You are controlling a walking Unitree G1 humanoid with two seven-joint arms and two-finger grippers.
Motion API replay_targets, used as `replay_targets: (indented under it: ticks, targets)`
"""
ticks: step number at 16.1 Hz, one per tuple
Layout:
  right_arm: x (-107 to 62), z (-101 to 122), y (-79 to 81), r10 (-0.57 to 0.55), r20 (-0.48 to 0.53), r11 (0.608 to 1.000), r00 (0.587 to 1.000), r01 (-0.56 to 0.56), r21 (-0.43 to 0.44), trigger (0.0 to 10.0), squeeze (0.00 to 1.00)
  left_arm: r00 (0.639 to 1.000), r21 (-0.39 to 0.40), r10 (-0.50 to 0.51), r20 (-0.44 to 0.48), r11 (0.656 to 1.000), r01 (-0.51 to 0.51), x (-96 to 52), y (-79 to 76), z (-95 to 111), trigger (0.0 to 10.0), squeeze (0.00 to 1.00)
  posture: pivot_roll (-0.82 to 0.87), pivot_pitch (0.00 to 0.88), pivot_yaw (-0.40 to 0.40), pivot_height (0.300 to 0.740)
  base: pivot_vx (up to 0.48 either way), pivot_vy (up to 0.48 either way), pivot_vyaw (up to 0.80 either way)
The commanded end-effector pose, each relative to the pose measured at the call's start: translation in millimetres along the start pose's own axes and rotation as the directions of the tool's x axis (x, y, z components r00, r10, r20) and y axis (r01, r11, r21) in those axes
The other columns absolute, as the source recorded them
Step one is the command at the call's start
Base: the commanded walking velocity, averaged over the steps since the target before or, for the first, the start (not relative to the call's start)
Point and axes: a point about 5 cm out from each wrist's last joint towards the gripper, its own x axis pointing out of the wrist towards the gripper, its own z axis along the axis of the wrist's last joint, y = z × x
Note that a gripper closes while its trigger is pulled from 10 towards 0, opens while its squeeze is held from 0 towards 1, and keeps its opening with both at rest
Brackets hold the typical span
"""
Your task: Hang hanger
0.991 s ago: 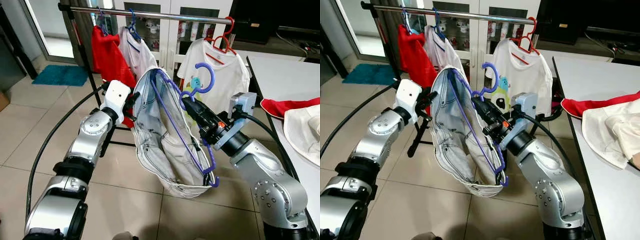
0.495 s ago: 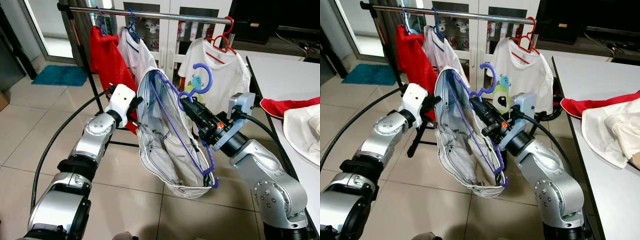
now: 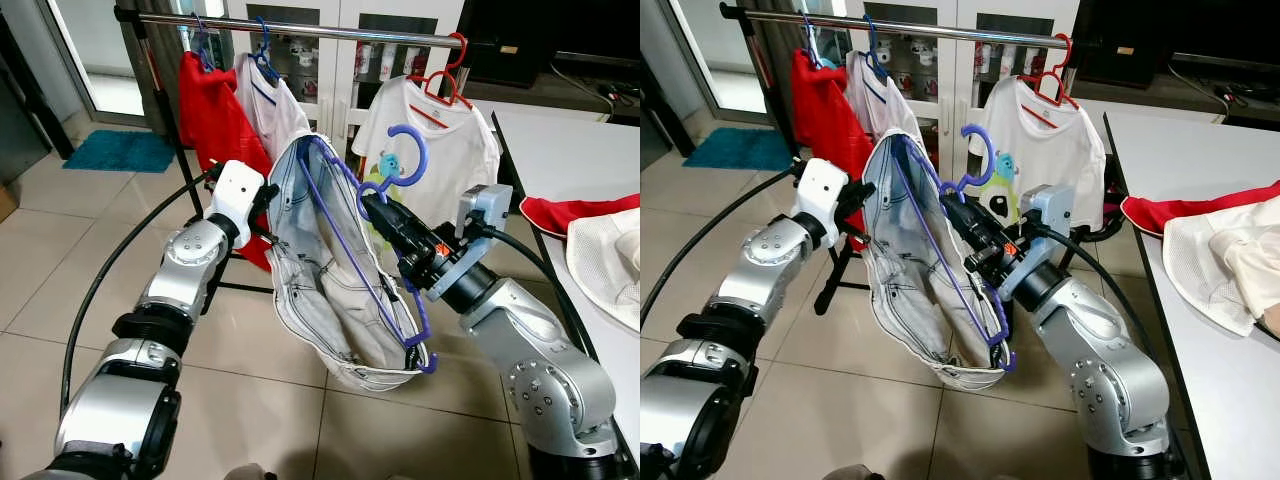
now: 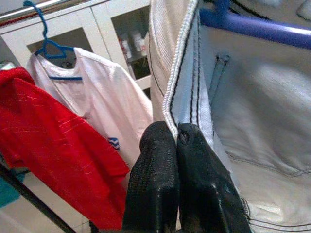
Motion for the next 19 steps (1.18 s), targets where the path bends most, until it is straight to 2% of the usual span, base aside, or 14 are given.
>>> replay_targets:
  ticks: [1, 3, 4, 5, 6, 8, 9, 11, 13, 15, 16, 17, 18, 19]
  targets:
    - [1.8, 6.8, 6.4, 0.055, 0.007, 0.996, 0.998, -0.054, -0.068, 0.0, 0.00, 0.998, 0.033, 0.017, 0.065, 0.999, -0.019, 1.4, 9.5, 18.4, 0.0, 0.00, -0.14, 0.000, 0.013, 0.740, 0.000, 0.000, 0.00]
    - [-7.2, -11.6, 2.6, 0.086, -0.161, 0.987, 0.983, -0.106, -0.118, 0.0, 0.00, 0.986, 0.048, 0.028, 0.165, 0.998, -0.036, 0.3, 24.5, 49.0, 0.0, 0.00, -0.13, 0.000, 0.012, 0.740, 0.000, 0.000, 0.00]
    - [-11.9, -14.6, 1.7, 0.107, -0.194, 0.985, 0.975, -0.130, -0.113, 0.0, 0.00, 0.975, 0.036, 0.038, 0.217, 0.998, -0.047, 0.1, 34.3, 67.0, 0.0, 0.00, -0.13, 0.000, 0.013, 0.740, 0.000, 0.000, 0.00]
    - [-13.5, -14.6, 1.6, 0.114, -0.199, 0.984, 0.973, -0.138, -0.113, 0.0, 0.00, 0.972, 0.026, 0.042, 0.230, 0.998, -0.049, 0.2, 37.2, 71.9, 0.0, 0.00, -0.13, 0.000, 0.013, 0.740, 0.000, 0.000, 0.00]
    - [-18.8, -11.4, 2.3, 0.147, -0.194, 0.981, 0.970, -0.168, -0.101, 0.0, 0.00, 0.964, -0.028, 0.085, 0.253, 0.996, -0.080, 0.7, 48.4, 82.7, 0.0, 0.00, -0.13, 0.000, 0.017, 0.740, 0.000, 0.000, 0.00]
    - [-23.7, -3.9, 2.2, 0.177, -0.155, 0.979, 0.972, -0.191, -0.079, 0.0, 0.00, 0.960, -0.052, 0.191, 0.203, 0.981, -0.184, 0.7, 64.0, 78.2, 0.0, 0.00, -0.13, 0.000, 0.019, 0.740, 0.000, 0.000, 0.00]
    - [-29.0, 2.6, 0.5, 0.189, -0.119, 0.979, 0.975, -0.197, -0.055, 0.0, 0.00, 0.949, -0.073, 0.286, 0.135, 0.958, -0.279, -1.8, 74.7, 65.4, 0.0, 0.00, -0.14, 0.000, 0.024, 0.740, 0.000, 0.000, 0.00]
    - [-35.4, 9.3, -1.2, 0.193, -0.081, 0.981, 0.978, -0.195, -0.023, 0.0, 0.00, 0.933, -0.073, 0.355, 0.052, 0.934, -0.351, -6.0, 79.7, 46.1, 0.0, 0.00, -0.14, 0.000, 0.033, 0.740, 0.000, 0.000, 0.00]
    - [-40.8, 14.7, -6.4, 0.141, -0.011, 0.990, 0.990, -0.141, 0.025, 0.0, 0.00, 0.934, -0.137, 0.356, -0.015, 0.925, -0.355, -8.2, 71.3, 23.8, 0.0, 0.00, -0.14, 0.000, 0.037, 0.740, 0.000, 0.000, 0.00]
    - [-38.7, 12.2, -15.9, -0.007, 0.041, 0.999, 0.999, 0.005, 0.052, 0.0, 0.00, 0.945, -0.166, 0.326, -0.027, 0.931, -0.325, -6.8, 59.8, 14.6, 0.0, 0.00, -0.14, 0.000, 0.038, 0.740, 0.000, 0.000, 0.00]
    - [-33.1, 2.6, -22.3, -0.135, 0.030, 0.989, 0.990, 0.133, 0.063, 0.0, 0.00, 0.976, -0.181, 0.218, 0.000, 0.960, -0.214, -2.7, 39.6, 11.5, 0.0, 0.00, -0.14, 0.000, 0.040, 0.740, 0.000, 0.000, 0.00]
    - [-30.0, -2.9, -22.1, -0.167, 0.013, 0.984, 0.986, 0.166, 0.058, 0.0, 0.00, 0.989, -0.181, 0.147, 0.019, 0.973, -0.141, -2.3, 27.0, 10.7, 0.0, 0.00, -0.14, 0.000, 0.046, 0.740, 0.000, 0.000, 0.00]
    - [-23.6, -12.4, -23.4, -0.252, -0.005, 0.966, 0.968, 0.252, 0.049, 0.0, 0.00, 0.998, -0.177, 0.023, 0.054, 0.984, -0.013, -6.7, 3.4, 10.0, 0.0, 0.00, -0.14, 0.000, 0.046, 0.740, 0.000, 0.000, 0.00]
    - [-19.5, -15.3, -23.4, -0.307, 0.015, 0.949, 0.951, 0.306, 0.072, 0.0, 0.00, 0.998, -0.172, -0.028, 0.065, 0.984, 0.039, -13.8, -9.3, 9.3, 0.0, 0.00, -0.14, 0.000, 0.047, 0.740, 0.000, 0.000, 0.00]
